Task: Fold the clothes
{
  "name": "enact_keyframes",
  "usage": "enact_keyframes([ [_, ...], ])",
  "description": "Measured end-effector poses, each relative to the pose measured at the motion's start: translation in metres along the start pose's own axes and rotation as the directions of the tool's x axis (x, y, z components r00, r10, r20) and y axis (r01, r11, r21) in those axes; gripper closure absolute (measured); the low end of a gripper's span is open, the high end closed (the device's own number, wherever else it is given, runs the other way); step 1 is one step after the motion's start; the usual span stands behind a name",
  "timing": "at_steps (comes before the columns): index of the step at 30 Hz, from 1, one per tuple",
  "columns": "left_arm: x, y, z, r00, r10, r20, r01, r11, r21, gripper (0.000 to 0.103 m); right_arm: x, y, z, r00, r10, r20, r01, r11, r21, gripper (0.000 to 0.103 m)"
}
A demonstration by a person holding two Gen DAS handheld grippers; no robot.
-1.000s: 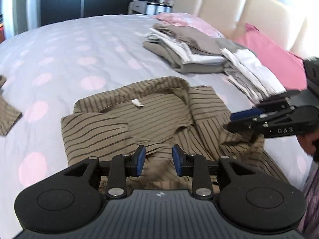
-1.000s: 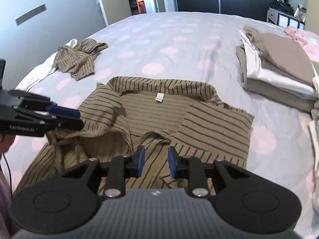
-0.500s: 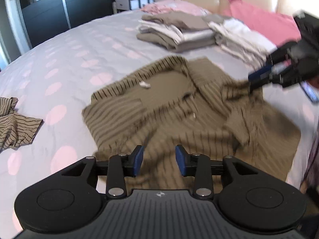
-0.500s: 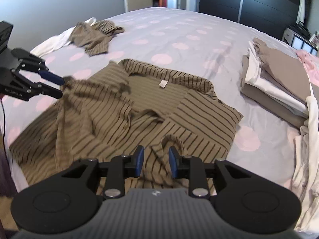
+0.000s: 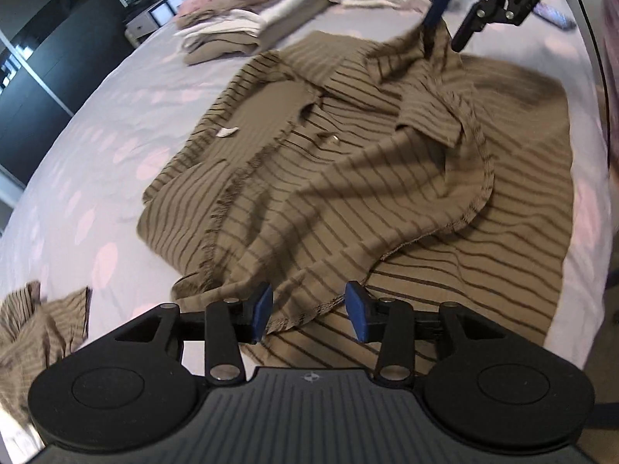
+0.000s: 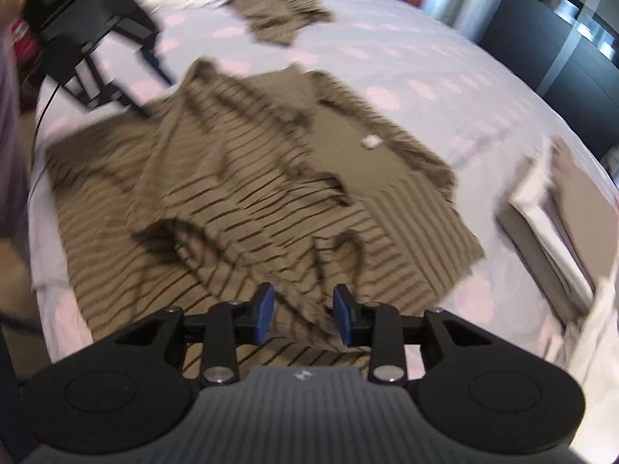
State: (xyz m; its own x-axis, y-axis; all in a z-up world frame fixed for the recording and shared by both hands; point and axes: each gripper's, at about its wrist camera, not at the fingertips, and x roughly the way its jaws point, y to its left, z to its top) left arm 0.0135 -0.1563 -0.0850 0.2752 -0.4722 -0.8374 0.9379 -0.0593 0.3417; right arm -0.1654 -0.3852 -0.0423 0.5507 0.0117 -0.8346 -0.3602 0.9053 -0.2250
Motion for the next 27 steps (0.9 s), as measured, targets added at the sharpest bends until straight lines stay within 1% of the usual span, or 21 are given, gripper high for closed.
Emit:
enact_keyframes([
  [2,0.01,-0.005,0.0,1.0,0.012,-0.005,-0.012,0.999,0.034,0.064,0.011,0.004,0.001,0.999,-0.02,-0.032,0.018,0.999,-0.045,0.066],
  [3,0.015,-0.005,0.0,1.0,0.024,-0.011,-0.023,0.999,0.042,0.064,0.016,0.003,0.0,0.999,-0.026,-0.048,0.024,0.998,-0.052,0.069],
  [4,0.02,-0.005,0.0,0.999,0.04,-0.02,-0.039,0.998,0.043,0.068,0.021,0.003,-0.001,0.997,-0.033,-0.063,0.029,0.998,-0.059,0.075],
  [5,0.024,-0.004,0.0,0.998,0.049,-0.026,-0.047,0.998,0.04,0.072,0.024,0.0,-0.001,0.997,-0.035,-0.069,0.032,0.999,-0.044,0.083],
  [6,0.027,-0.002,0.001,0.998,0.053,-0.03,-0.052,0.998,0.025,0.079,0.025,-0.004,-0.001,0.997,-0.036,-0.073,0.035,0.999,-0.024,0.095],
  [7,0.028,0.002,0.001,0.998,0.059,-0.035,-0.059,0.998,0.003,0.09,0.027,-0.008,-0.002,0.996,-0.038,-0.077,0.038,0.999,-0.005,0.096],
  [9,0.029,0.011,0.002,0.997,0.07,-0.039,-0.072,0.996,-0.049,0.102,0.024,-0.02,-0.002,0.997,-0.057,-0.05,0.06,0.996,0.071,0.097],
  [11,0.024,0.027,0.004,0.997,0.071,-0.013,-0.072,0.986,-0.148,0.103,0.019,-0.035,-0.002,0.996,-0.084,-0.013,0.085,0.983,0.162,0.099],
  [12,0.021,0.037,0.005,0.997,0.071,0.003,-0.068,0.976,-0.206,0.103,0.016,-0.043,-0.002,0.994,-0.106,0.005,0.103,0.973,0.208,0.099],
  [14,0.018,0.058,0.006,0.997,0.075,0.021,-0.064,0.944,-0.322,0.103,0.013,-0.059,-0.003,0.989,-0.148,0.018,0.136,0.948,0.288,0.099],
  [15,0.018,0.068,0.006,0.997,0.071,0.023,-0.057,0.924,-0.377,0.103,0.013,-0.066,-0.002,0.986,-0.168,0.01,0.155,0.933,0.324,0.099],
  [17,0.021,0.084,0.005,0.997,0.08,0.015,-0.064,0.888,-0.456,0.103,0.018,-0.08,-0.003,0.982,-0.189,-0.008,0.177,0.905,0.387,0.099],
  [19,0.025,0.093,0.003,0.995,0.097,0.002,-0.084,0.868,-0.49,0.103,0.024,-0.087,-0.003,0.98,-0.201,-0.004,0.184,0.886,0.425,0.099],
  [22,0.031,0.103,0.005,0.991,0.13,-0.009,-0.116,0.85,-0.514,0.103,0.033,-0.097,-0.002,0.975,-0.224,0.001,0.198,0.859,0.472,0.1],
  [25,0.038,0.11,0.008,0.989,0.149,-0.02,-0.137,0.834,-0.535,0.103,0.044,-0.104,0.005,0.959,-0.283,-0.026,0.26,0.837,0.482,0.103],
  [27,0.039,0.115,0.008,0.985,0.174,-0.019,-0.155,0.817,-0.555,0.103,0.048,-0.111,0.009,0.947,-0.318,-0.037,0.292,0.811,0.507,0.103],
])
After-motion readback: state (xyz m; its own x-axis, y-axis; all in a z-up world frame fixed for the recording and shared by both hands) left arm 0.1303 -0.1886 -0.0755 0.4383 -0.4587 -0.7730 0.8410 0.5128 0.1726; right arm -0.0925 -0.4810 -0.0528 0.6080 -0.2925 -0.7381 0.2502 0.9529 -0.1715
